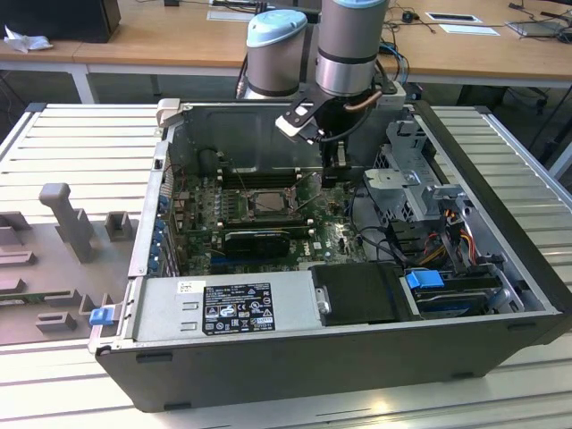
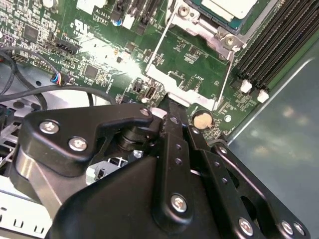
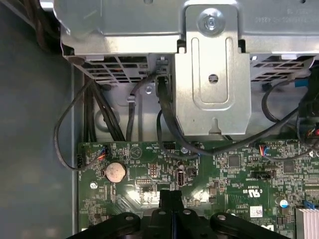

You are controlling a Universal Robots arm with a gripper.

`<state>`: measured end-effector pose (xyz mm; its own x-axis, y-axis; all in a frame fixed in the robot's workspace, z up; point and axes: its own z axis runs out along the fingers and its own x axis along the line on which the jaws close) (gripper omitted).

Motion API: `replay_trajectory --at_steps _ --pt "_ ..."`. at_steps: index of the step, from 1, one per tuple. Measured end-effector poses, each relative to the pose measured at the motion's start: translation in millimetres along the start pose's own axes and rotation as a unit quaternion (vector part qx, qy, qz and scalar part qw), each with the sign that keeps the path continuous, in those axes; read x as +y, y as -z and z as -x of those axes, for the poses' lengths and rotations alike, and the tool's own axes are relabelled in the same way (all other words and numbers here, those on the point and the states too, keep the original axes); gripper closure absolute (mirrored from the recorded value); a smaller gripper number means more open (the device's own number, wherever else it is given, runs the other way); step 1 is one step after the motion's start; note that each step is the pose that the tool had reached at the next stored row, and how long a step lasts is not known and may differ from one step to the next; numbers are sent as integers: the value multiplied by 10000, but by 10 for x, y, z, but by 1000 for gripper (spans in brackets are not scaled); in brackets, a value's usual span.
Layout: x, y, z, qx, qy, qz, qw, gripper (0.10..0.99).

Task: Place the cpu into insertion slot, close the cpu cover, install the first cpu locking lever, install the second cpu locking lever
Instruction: 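Close the cpu cover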

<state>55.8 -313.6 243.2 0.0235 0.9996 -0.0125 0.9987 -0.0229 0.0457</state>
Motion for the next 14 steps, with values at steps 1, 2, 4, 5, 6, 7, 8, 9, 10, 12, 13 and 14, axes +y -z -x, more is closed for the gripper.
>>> replay_trajectory --at_steps 1,2,4,5,6,7,8,9,10,12,13,14 --pt "-10 0 0 0 0 0 10000 980" --pt "-25 1 1 1 0 0 10000 980" --pt "-45 2 1 0 0 0 10000 980" --pt "-66 3 2 0 -1 0 10000 980" --pt "-74 3 2 0 0 0 10000 980" --pt "-84 3 2 0 0 0 10000 980" --pt "-91 4 2 1 0 0 10000 980" --pt "-96 4 2 1 0 0 10000 980" --pt "-104 5 3 0 0 0 10000 980" --pt "-112 5 3 0 0 0 10000 980" --pt "-117 5 3 0 0 0 10000 980" --pt "-121 5 3 0 0 0 10000 980"
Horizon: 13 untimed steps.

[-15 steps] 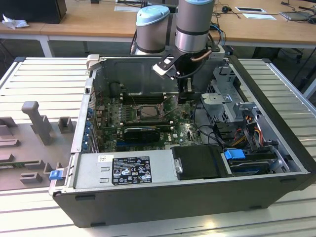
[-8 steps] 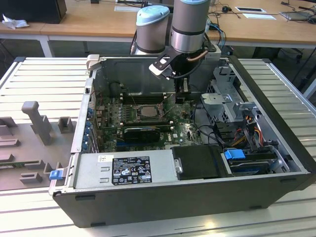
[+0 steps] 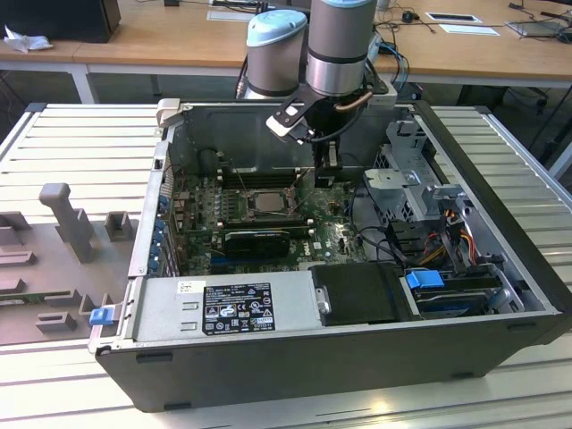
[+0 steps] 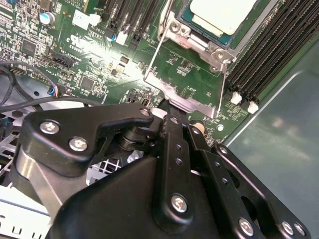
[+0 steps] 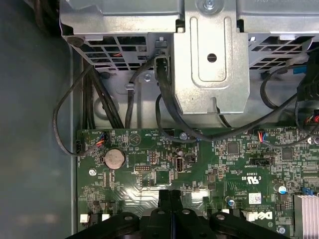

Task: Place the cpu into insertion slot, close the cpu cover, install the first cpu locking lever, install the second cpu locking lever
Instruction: 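Close the cpu cover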

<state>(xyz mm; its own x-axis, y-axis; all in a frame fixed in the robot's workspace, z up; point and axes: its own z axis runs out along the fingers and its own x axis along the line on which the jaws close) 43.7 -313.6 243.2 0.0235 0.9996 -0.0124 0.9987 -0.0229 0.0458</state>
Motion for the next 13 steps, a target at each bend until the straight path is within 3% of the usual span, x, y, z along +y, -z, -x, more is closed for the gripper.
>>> replay_trajectory --at_steps 13 --pt "-54 2 1 0 0 0 10000 980"
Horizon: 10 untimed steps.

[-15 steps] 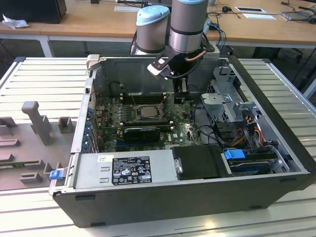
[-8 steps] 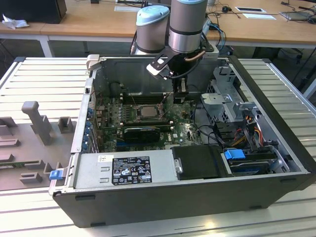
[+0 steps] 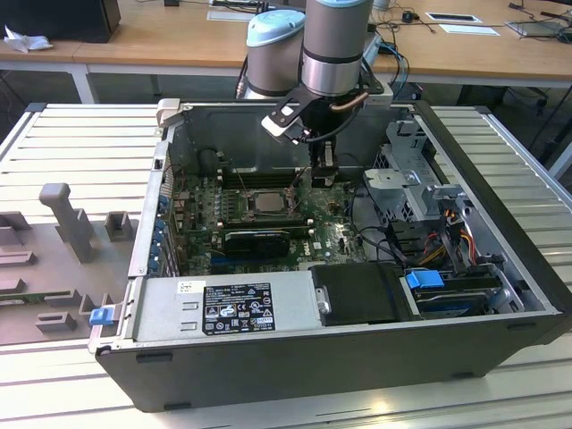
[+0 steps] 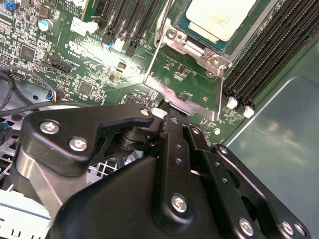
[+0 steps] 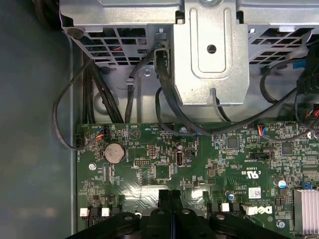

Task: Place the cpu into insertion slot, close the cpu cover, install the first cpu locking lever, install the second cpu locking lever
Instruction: 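Close the cpu cover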

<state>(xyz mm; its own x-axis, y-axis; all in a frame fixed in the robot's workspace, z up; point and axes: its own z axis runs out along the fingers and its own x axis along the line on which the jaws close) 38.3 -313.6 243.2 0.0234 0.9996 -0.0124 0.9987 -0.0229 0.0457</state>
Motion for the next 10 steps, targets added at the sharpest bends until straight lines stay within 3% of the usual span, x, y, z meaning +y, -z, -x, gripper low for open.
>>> replay_trajectory --at_steps 10 --pt "-22 1 1 0 -1 0 10000 980"
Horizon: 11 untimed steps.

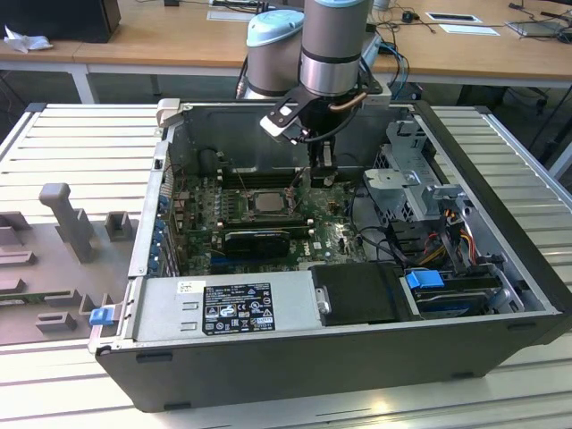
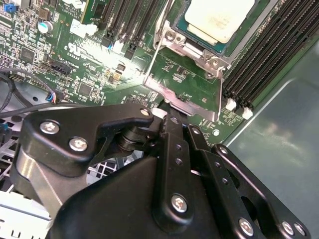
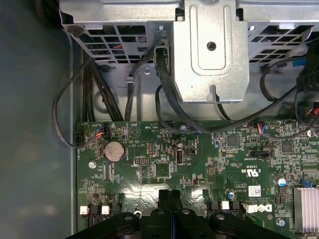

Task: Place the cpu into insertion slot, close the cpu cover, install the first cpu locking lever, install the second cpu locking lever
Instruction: 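Close the cpu cover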

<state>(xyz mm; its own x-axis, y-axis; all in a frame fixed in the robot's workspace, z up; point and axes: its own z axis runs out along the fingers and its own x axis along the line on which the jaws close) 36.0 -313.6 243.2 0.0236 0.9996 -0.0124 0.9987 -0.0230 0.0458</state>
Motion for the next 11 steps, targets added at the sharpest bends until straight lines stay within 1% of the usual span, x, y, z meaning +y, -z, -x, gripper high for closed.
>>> replay_trajectory --at_steps 11 --pt "-19 1 0 0 0 0 10000 980"
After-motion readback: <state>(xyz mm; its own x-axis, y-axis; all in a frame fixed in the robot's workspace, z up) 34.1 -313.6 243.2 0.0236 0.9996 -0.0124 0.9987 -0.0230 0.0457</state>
